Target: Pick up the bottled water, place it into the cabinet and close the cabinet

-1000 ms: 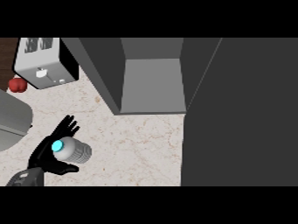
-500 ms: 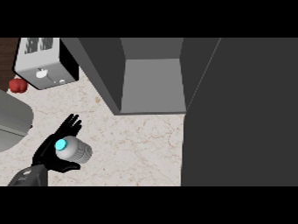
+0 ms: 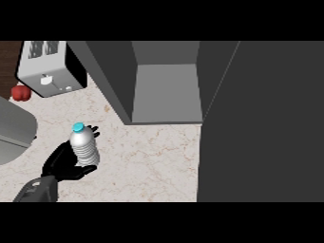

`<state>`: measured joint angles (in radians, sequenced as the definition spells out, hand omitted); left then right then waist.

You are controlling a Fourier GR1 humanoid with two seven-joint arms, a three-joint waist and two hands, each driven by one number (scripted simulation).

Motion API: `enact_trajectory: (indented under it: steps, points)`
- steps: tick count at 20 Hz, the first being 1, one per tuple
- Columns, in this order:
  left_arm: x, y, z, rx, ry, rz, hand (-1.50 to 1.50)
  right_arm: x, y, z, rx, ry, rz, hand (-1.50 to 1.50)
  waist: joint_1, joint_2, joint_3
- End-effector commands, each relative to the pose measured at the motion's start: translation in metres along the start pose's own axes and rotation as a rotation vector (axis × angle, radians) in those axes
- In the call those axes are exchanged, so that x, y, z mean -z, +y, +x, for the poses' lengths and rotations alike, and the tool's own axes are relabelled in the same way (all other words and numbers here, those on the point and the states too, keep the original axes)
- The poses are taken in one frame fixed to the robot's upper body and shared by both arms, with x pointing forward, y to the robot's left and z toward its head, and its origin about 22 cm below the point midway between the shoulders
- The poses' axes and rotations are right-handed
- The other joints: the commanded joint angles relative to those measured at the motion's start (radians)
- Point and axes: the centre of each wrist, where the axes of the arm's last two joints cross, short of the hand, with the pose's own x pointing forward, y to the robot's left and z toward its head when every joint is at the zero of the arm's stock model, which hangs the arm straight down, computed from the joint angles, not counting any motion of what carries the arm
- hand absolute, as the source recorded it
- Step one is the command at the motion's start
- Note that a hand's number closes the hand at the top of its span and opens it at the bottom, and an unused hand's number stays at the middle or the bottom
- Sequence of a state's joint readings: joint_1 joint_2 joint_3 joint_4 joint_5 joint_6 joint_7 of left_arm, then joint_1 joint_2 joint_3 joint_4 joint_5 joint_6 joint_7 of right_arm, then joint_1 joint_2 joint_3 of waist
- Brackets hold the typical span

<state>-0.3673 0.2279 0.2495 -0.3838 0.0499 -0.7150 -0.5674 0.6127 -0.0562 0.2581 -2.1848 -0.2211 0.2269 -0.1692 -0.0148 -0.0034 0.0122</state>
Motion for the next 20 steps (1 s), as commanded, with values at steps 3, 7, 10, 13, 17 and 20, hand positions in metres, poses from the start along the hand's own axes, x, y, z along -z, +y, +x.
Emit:
enact_trajectory:
  steps: [3,7,10,13,17,20]
  points:
    - [0.015,-0.036,-0.031,-0.118,-0.039,-0.178,1.5,-0.006,-0.002,0.002,-0.009,-0.002,0.005,-1.5,-0.014,0.009,-0.016]
    - [0.009,-0.032,-0.032,-0.158,-0.039,-0.195,1.5,0.005,-0.001,-0.012,0.019,-0.012,-0.013,-1.5,0.002,0.008,-0.014]
    - [0.006,-0.036,-0.038,-0.116,-0.066,-0.176,1.5,0.004,-0.007,-0.003,-0.009,-0.005,0.007,-1.5,0.001,0.007,-0.014]
    - [0.002,-0.021,-0.026,-0.107,-0.096,-0.09,1.5,0.0,0.01,-0.001,0.006,-0.013,0.004,-1.5,-0.003,0.007,-0.015]
    - [-0.011,-0.023,-0.037,-0.121,-0.251,0.196,1.5,-0.005,0.0,-0.004,-0.017,0.006,-0.012,-1.5,0.009,0.004,-0.014]
    - [-0.01,-0.021,-0.033,-0.14,-0.317,0.279,1.5,0.001,-0.006,-0.003,-0.013,-0.002,-0.01,-1.5,0.011,0.005,-0.013]
